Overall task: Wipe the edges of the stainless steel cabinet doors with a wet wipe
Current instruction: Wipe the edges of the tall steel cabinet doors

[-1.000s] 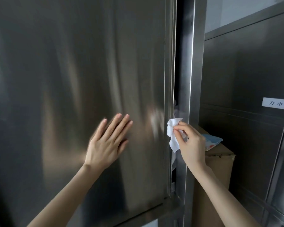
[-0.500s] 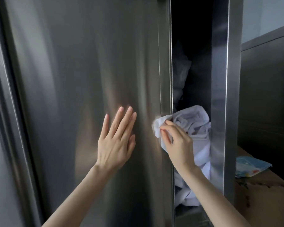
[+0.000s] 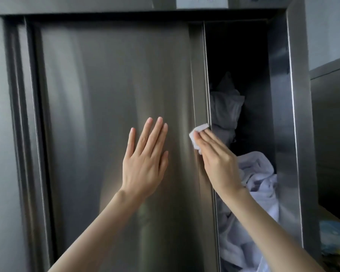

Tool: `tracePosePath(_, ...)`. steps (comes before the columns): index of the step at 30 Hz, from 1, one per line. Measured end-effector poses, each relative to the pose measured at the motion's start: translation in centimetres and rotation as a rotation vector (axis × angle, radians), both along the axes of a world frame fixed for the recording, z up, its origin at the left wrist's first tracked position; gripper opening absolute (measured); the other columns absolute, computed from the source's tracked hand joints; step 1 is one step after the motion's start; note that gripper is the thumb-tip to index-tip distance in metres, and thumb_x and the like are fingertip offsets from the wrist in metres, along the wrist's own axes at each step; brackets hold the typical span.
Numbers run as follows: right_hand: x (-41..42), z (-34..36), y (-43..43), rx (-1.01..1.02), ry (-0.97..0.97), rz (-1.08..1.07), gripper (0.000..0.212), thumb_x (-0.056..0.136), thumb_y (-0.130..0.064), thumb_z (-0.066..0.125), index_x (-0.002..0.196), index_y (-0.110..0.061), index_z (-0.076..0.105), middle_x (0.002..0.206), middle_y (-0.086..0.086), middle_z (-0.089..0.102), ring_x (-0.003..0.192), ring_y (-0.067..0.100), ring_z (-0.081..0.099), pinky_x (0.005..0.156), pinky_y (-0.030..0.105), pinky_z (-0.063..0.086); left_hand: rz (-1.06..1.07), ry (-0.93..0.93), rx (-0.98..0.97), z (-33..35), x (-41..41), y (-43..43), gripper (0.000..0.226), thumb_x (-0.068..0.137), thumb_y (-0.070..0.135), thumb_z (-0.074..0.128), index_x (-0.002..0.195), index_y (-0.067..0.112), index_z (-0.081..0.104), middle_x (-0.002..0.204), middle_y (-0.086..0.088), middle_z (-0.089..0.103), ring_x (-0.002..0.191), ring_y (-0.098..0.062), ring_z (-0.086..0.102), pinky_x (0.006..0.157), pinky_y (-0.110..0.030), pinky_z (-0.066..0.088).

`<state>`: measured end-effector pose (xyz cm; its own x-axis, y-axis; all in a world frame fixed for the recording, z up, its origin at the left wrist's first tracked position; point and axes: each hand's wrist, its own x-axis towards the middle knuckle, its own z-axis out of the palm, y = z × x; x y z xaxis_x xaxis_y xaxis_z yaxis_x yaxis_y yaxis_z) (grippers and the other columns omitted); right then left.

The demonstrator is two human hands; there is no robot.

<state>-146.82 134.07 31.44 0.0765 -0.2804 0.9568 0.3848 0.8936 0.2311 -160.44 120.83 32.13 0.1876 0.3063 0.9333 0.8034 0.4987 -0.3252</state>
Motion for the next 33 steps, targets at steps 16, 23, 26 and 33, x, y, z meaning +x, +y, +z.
tracePosePath(16,-0.1,5.3,2.7,0.009,0.064,0.336,0.018,0.077,0.003,0.072,0.094,-0.003,0.075,0.086,-0.001,0.073,0.074,0.023,0.053,0.067,0.037,0.051,0.000,-0.056,0.052,3.6,2.8,2.6,0.058,0.095,0.028,0.034,0.148,0.006,0.034,0.157,-0.007,0.028,0.147,-0.024,0.019,0.120,-0.048,0.015)
tracePosePath(23,0.2,11.5,1.7,-0.002,0.096,0.289,0.013,0.083,-0.008,0.064,0.075,-0.010,0.074,0.072,-0.009,0.071,0.078,0.024,0.053,0.075,0.034,0.035,0.038,-0.050,0.060,3.5,3.0,2.6,0.057,0.094,0.026,0.035,0.147,0.005,0.037,0.156,-0.008,0.031,0.146,-0.027,0.023,0.118,-0.050,0.018)
tracePosePath(26,0.2,15.4,1.4,-0.012,0.105,0.331,0.019,0.080,-0.008,0.058,0.065,-0.006,0.069,0.067,-0.016,0.065,0.076,0.025,0.050,0.075,0.030,0.026,0.044,-0.048,0.063,3.6,3.0,2.6,0.057,0.093,0.026,0.036,0.146,0.005,0.038,0.155,-0.008,0.032,0.145,-0.027,0.024,0.118,-0.050,0.018)
tracePosePath(33,-0.7,15.1,2.0,0.006,0.108,0.393,0.028,0.080,-0.008,0.046,0.070,-0.005,0.073,0.073,-0.004,0.071,0.073,0.027,0.046,0.066,0.046,0.046,0.031,-0.058,0.050,3.8,3.0,2.4,0.058,0.093,0.027,0.037,0.146,0.005,0.038,0.155,-0.008,0.032,0.146,-0.027,0.024,0.118,-0.051,0.019)
